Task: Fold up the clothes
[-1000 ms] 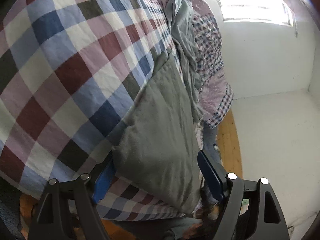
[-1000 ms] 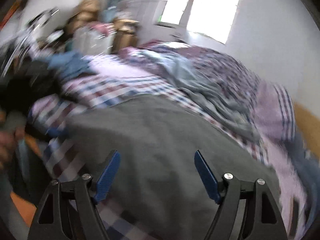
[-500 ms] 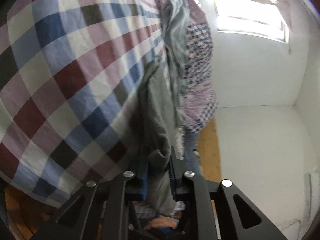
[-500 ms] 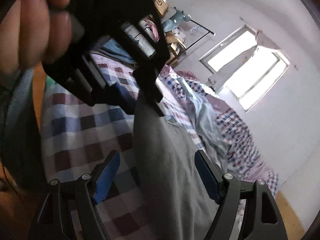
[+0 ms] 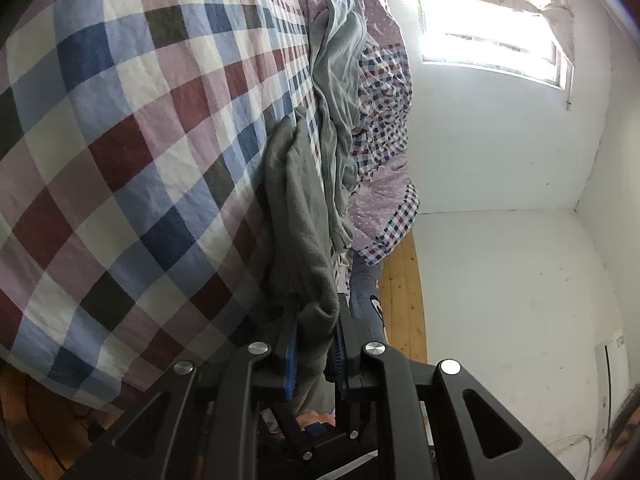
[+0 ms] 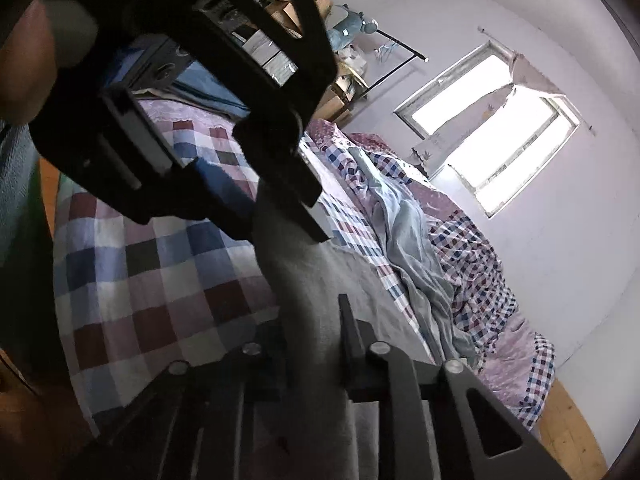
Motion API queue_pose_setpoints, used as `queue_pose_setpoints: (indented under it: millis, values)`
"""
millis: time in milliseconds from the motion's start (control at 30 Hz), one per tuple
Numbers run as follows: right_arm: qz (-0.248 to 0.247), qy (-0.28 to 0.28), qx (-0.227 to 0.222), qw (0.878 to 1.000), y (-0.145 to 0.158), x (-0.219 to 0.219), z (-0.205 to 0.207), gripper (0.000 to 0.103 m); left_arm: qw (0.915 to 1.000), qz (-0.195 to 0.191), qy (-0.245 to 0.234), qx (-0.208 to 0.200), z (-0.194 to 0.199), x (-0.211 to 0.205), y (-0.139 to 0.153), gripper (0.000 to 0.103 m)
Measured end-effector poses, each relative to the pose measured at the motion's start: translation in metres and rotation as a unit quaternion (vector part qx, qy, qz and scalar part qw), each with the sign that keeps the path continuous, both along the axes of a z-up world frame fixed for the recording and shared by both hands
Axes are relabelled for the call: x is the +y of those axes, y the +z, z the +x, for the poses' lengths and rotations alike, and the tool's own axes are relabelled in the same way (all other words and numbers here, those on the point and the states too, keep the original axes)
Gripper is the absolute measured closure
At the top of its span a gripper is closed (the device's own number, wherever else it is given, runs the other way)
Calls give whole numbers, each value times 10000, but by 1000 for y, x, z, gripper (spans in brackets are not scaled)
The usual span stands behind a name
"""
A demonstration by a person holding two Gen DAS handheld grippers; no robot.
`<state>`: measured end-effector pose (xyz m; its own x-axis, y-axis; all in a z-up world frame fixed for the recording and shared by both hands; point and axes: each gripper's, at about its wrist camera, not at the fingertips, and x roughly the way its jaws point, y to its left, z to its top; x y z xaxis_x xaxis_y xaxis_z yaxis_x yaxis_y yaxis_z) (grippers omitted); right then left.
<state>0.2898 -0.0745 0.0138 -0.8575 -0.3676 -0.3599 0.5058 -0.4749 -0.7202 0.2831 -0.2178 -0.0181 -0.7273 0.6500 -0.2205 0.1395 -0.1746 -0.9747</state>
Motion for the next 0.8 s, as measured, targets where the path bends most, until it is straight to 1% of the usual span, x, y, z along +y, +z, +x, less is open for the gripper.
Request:
queue_pose_setpoints:
  millis: [33,67,100,133,167,233,333,400,633,667,733,800]
  values:
    - [-26,-11,-17,10000,2,0,-1,88,10000,24,18,3,0,0,0,82]
    - [-58,-21,-44,10000,5,1,-2,88,10000,51,33,-4,-1,0,-1,65]
    - [-86,-32,-60,9999,7,1,-3,88,10000,69,56,-5,-1,1,-1,43]
    - [-105,-42,-56,9999,9,1,-3,89,9999,85,81,-3,0,1,-2,37]
    - [-124,-46,-55,9999,11,1,-4,89,9999,108,90,38,-2,2,-1,34]
    - [-153,-52,-53,9999,15,2,-6,89,9999,73,28,80,-5,6,1,33]
    - [-157,-46,-34,9999,13,3,9,89,9999,-68,-104,66,-14,14,3,32]
    - [-148,-41,-25,9999,13,3,8,89,9997,-163,-191,57,-21,20,4,32]
    - [-190,-16,-22,9998,13,5,9,89,9993,-302,-157,176,-34,21,8,32]
    - [-189,-1,-26,9998,13,5,10,89,9992,-316,-154,195,-33,20,9,33]
    - [-184,42,-35,9998,11,5,13,89,9990,-362,-163,208,-34,19,11,37]
    - [-185,111,-32,9998,10,5,15,89,9988,-422,-206,161,-37,20,10,46]
